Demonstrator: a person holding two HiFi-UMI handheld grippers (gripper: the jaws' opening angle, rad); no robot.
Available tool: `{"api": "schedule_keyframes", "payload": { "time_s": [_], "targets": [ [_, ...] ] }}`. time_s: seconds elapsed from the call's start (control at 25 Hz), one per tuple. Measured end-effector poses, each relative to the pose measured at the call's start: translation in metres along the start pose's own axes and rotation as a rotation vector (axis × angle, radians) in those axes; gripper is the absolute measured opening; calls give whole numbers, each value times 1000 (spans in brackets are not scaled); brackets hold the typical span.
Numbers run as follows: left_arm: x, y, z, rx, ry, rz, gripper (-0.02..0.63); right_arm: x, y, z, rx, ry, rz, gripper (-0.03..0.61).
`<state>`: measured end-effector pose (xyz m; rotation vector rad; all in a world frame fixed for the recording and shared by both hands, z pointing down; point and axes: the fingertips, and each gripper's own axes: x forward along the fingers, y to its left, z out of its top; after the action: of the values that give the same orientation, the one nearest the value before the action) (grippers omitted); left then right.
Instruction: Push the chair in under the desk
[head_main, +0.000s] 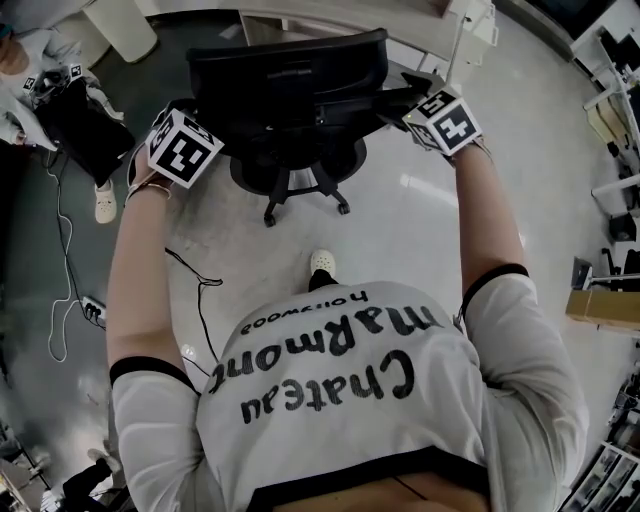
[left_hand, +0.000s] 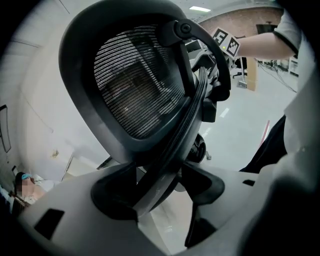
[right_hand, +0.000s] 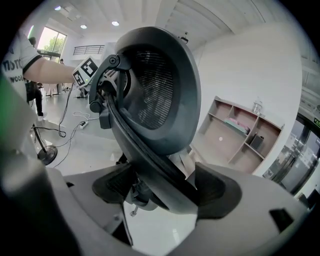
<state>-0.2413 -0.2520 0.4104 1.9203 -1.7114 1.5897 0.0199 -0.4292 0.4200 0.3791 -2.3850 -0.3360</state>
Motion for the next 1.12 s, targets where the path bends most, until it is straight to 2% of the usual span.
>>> {"api": "schedule_keyframes", "payload": {
  "time_s": [0.16, 0.6, 0.76, 0.96, 1.12],
  "targets": [
    [-15, -1, 1, -4, 5, 10, 284, -11, 1, 8, -10, -22, -4, 377],
    [19, 11, 6, 4, 59, -14, 293, -2, 3, 0, 24, -28, -13, 369],
    [25, 20, 13, 27, 68, 32, 298, -4, 2, -4, 4, -3, -40, 355],
    [-5, 30, 14, 29, 112, 57, 304, -34, 16, 14, -16, -3, -30, 329],
    [-33, 28, 34, 41, 113, 54, 305, -68, 16, 22, -23, 5, -9, 313]
  ]
}}
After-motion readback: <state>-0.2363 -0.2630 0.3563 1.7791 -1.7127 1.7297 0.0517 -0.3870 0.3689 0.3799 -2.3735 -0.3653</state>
